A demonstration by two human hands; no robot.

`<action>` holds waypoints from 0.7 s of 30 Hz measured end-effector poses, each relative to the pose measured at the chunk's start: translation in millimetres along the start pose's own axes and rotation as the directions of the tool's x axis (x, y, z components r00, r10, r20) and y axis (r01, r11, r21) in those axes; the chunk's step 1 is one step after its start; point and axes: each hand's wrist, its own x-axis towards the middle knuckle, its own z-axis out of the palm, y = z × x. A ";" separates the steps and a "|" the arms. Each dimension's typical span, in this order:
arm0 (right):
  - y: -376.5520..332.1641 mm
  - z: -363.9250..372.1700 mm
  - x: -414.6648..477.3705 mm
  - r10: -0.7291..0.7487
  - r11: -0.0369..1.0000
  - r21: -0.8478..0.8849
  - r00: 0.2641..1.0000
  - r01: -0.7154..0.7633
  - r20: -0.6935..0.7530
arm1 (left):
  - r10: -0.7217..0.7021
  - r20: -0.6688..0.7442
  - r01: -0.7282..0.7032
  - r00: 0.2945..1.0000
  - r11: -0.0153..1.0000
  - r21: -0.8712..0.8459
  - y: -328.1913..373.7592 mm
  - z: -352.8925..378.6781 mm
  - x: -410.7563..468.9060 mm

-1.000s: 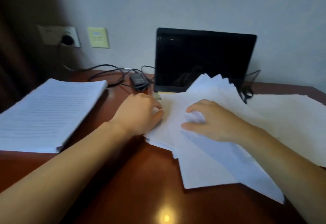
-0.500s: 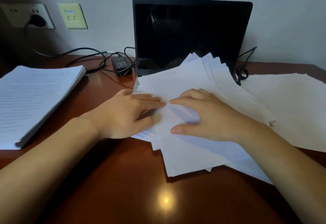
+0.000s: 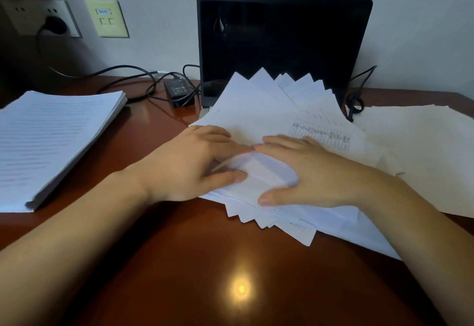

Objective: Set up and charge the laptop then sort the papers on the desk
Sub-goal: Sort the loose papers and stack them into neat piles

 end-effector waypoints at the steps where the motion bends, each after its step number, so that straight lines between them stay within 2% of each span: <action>1: 3.2 -1.5 -0.1 -0.012 1.000 0.024 1.000 0.012 -0.017 | -0.033 0.021 0.034 0.999 0.999 -0.028 -3.5 0.7 -1.2; 3: 7.4 -2.8 0.0 -0.030 0.998 0.049 0.999 0.031 -0.033 | -0.098 0.065 0.104 0.993 0.990 -0.096 -9.5 2.1 -2.2; 5: 8.4 -1.4 0.2 -0.032 0.998 0.050 0.999 0.034 -0.034 | -0.110 0.059 0.115 0.992 0.989 -0.090 -13.4 2.7 -0.7; 11: 12.7 3.2 4.6 -0.079 0.990 0.101 0.987 0.094 -0.138 | 0.048 -0.061 -0.039 0.997 0.990 0.138 -5.4 -1.5 5.4; 15: 18.1 2.6 5.9 -0.116 0.989 0.061 0.959 0.136 -0.258 | 0.049 -0.170 -0.018 0.984 0.983 0.183 0.0 -2.6 0.4; 18: 11.3 2.8 4.5 -0.150 0.985 0.021 0.912 0.171 -0.381 | 0.025 -0.266 0.038 0.964 0.973 0.229 1.7 -3.9 0.0; 21: 2.2 4.4 6.0 -0.245 0.968 -0.097 0.797 0.231 -0.552 | 0.010 -0.350 0.088 0.937 0.961 0.261 4.9 -4.0 0.8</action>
